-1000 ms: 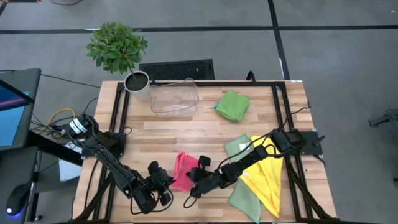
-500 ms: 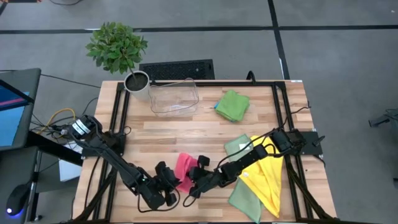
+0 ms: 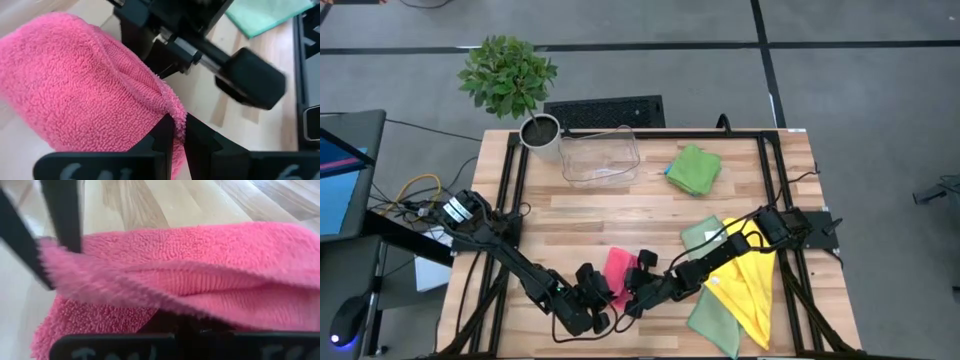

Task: Fold microfiber towels
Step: Fold the pink microfiber cloth

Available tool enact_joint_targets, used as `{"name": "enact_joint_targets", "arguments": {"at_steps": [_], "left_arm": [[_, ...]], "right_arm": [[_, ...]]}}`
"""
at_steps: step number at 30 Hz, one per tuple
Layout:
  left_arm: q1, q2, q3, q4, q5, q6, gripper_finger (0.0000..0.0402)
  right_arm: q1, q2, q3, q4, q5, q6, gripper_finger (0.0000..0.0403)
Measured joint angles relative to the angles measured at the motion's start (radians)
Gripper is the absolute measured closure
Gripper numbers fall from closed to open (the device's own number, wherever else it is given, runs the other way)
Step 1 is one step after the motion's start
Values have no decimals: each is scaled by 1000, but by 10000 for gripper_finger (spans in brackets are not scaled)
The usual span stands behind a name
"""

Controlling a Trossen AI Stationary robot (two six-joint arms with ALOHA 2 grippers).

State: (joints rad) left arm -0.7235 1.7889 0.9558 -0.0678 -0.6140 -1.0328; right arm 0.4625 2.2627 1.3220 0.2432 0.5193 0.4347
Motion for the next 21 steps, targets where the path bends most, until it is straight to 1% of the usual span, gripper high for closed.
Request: {"name": "enact_joint_targets", "arguments": {"at_steps": [5, 8, 12, 18, 21], "left_arm": [[0, 0, 0, 35, 4, 15, 372], [0, 8, 0, 44, 7, 9, 372], [3, 29, 0, 52, 36, 4, 372], [6, 34, 0, 82, 25, 22, 372], [8, 36, 0, 87, 31, 26, 372]], "right_arm": [[0, -3, 0, -8, 3, -2, 358], [0, -14, 1, -15, 11, -22, 354], [2, -56, 2, -96, 38, -24, 354], [27, -132, -1, -279, 157, -18, 354], [46, -166, -1, -390, 228, 24, 353]]}}
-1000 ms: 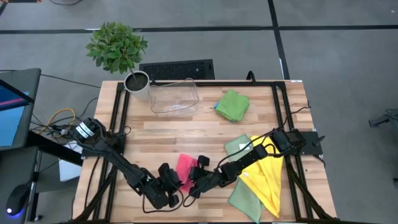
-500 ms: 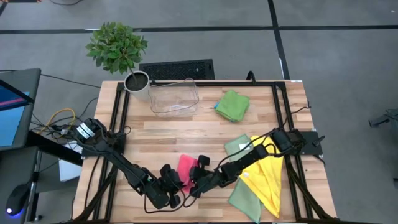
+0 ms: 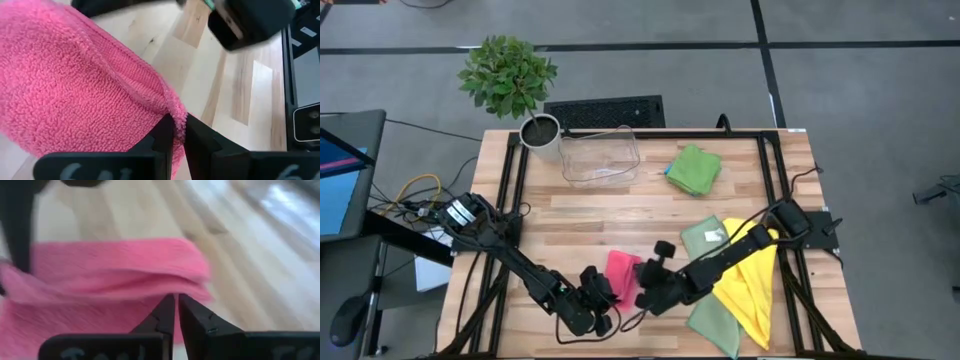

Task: Fold microfiber towels
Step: Fold the pink microfiber cloth

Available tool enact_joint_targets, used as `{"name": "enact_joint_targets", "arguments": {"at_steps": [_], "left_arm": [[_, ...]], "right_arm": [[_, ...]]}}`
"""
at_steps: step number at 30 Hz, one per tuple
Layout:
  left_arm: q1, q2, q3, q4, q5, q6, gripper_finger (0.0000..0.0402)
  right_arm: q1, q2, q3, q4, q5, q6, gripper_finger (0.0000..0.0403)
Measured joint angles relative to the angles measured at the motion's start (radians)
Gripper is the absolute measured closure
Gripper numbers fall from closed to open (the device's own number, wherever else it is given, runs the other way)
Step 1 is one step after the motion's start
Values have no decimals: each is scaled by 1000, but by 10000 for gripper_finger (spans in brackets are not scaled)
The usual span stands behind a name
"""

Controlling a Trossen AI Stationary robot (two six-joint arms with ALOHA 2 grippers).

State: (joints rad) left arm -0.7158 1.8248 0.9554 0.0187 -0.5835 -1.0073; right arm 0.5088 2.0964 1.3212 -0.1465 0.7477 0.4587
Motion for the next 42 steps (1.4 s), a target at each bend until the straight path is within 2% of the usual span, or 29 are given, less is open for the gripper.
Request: {"name": "enact_joint_targets", "arguments": {"at_steps": [4, 7, 12, 19, 22, 27, 32, 36, 42], "left_arm": [[0, 11, 0, 5, 0, -4, 372], [2, 29, 0, 23, 5, -6, 372], [9, 44, 0, 56, 37, 1, 372], [9, 44, 0, 70, 31, 9, 372], [9, 44, 0, 71, 29, 18, 372], [9, 44, 0, 79, 45, 31, 372], [9, 43, 0, 86, 46, 43, 372], [7, 25, 0, 88, 44, 87, 372], [6, 16, 0, 116, 46, 148, 365]], "right_arm": [[27, -21, 0, -101, 117, 89, 353], [40, -22, 0, -39, 151, 104, 353], [34, -13, -23, 212, 76, -56, 353], [-25, 23, -123, 521, -66, -78, 372], [-36, 55, -137, 576, -131, -93, 385], [-46, 77, -134, 509, -216, -19, 387], [-29, 82, -155, 475, -216, 43, 370], [-18, 80, -190, 483, -212, 89, 378], [-18, 81, -196, 499, -200, 78, 386]]}}
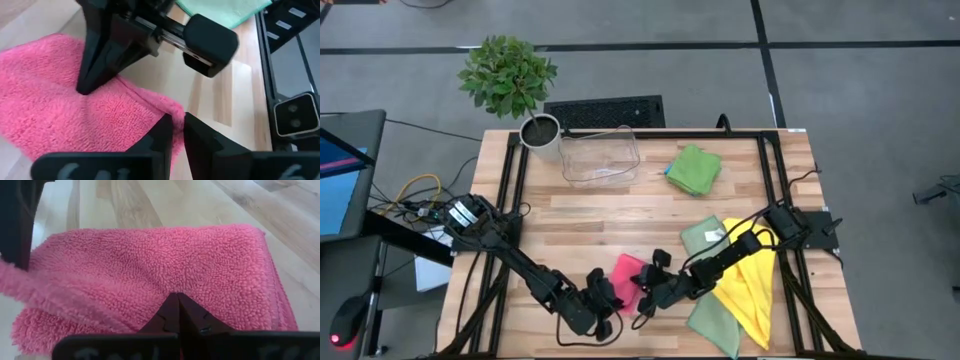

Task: Fold microfiber towels
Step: Fold the pink microfiber cloth

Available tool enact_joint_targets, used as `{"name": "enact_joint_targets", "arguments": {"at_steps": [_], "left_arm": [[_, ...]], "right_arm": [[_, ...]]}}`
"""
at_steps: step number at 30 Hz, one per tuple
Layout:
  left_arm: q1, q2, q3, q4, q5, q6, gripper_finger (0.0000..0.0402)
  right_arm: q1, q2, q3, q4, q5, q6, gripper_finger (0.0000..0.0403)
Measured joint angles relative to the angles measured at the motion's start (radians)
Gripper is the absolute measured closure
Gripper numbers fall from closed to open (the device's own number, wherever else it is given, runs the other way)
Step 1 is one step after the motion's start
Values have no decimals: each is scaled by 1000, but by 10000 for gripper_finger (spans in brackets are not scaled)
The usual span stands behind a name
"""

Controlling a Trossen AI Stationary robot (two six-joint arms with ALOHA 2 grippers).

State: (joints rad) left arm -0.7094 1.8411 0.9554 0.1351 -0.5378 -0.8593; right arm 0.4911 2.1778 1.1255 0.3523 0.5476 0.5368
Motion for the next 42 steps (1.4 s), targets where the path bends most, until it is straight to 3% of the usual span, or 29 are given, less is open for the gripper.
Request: {"name": "enact_joint_targets", "arguments": {"at_steps": [5, 10, 12, 16, 18, 24, 27, 33, 37, 42], "left_arm": [[-3, -1, 0, 47, 45, 57, 310], [-3, -24, 0, 51, 17, 73, 245], [-16, -53, 0, 49, -84, 105, 236], [-81, -69, -5, 46, -437, 133, 254], [-99, -46, -15, 69, -487, 126, 280], [-101, 133, -30, 313, -480, 143, 365], [-95, 221, -29, 447, -414, 187, 395], [-71, 287, -26, 450, -252, 118, 400], [-63, 284, -24, 428, -225, 95, 401], [-63, 283, -24, 413, -208, 85, 401]], "right_arm": [[-2, 1, 0, 0, 0, -8, 371], [-2, 1, 0, -2, 1, -11, 376], [0, 1, 0, -3, 1, -11, 382], [0, 1, 0, -3, 1, -8, 385], [0, 1, 0, -3, 1, -7, 380], [-1, 2, 0, -2, 1, -10, 371], [-1, 2, 0, -2, 1, -10, 378], [-1, 2, -1, -2, 0, -10, 385], [5, -13, -4, 2, 15, -45, 377], [12, -19, -4, 208, 64, -152, 383]]}}
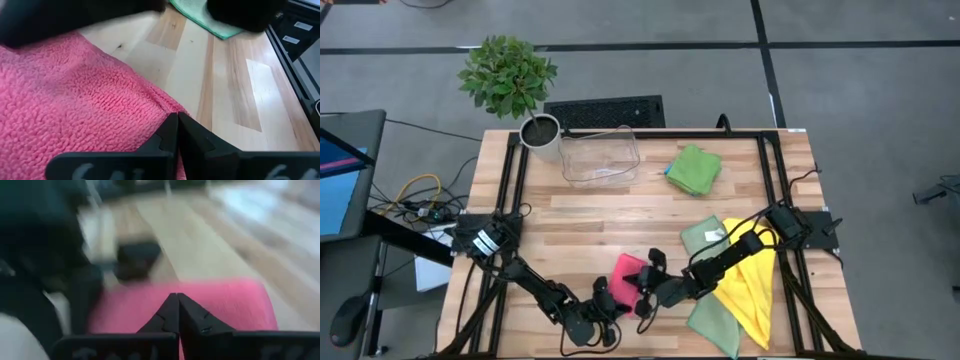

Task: Fold microfiber towels
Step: Fold the pink microfiber cloth

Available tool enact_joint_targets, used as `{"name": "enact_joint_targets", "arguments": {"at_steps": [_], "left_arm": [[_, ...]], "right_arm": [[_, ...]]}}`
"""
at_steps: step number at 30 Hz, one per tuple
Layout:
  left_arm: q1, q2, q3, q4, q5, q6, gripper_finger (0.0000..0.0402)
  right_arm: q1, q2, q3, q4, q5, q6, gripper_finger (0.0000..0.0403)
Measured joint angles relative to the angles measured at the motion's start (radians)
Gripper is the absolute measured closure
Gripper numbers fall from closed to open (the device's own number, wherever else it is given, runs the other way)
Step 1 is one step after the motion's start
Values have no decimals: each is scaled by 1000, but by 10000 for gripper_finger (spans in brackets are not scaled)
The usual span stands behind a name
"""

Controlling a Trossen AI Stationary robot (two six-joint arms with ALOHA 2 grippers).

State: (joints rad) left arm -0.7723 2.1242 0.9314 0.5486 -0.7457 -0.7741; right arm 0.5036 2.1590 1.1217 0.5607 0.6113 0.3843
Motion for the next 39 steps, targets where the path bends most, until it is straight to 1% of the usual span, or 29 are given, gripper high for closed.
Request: {"name": "enact_joint_targets", "arguments": {"at_steps": [2, 7, 11, 16, 18, 21, 23, 25, 27, 29, 33, 37, 39], "left_arm": [[0, 0, 0, -1, 0, -1, 401], [0, 0, 0, -7, -1, -5, 401], [0, 0, 1, -8, 0, -6, 401], [-4, 0, 5, -8, 1, 10, 401], [-5, 0, 5, -10, 1, 12, 401], [-5, 0, 5, -16, 2, 2, 401], [-6, 0, 5, -17, 2, 3, 401], [-6, 0, 5, -16, 2, 3, 401], [-6, 0, 5, -16, 4, 3, 401], [-6, 0, 5, -16, 5, 4, 401], [-6, 1, 5, -16, 4, 5, 401], [-6, 1, 5, -16, 3, 6, 401], [-6, 1, 5, -16, 2, 6, 401]], "right_arm": [[-2, 17, 7, 94, -24, -10, 388], [-31, 64, 1, 104, -34, -12, 383], [-53, 121, 6, 125, -34, 59, 375], [-53, 193, 11, 152, -13, 93, 385], [-52, 197, 11, 152, -13, 92, 389], [-48, 151, 6, 129, -30, 66, 389], [-37, 97, -3, 85, 20, -14, 385], [-25, 46, 0, 95, 96, -102, 383], [-29, 14, 5, 118, 173, -155, 384], [-48, 17, 3, 124, 180, -168, 387], [-81, 67, 3, 128, 123, -97, 388], [-92, 163, 3, 144, 99, 18, 382], [-96, 179, 8, 152, 84, 39, 382]]}}
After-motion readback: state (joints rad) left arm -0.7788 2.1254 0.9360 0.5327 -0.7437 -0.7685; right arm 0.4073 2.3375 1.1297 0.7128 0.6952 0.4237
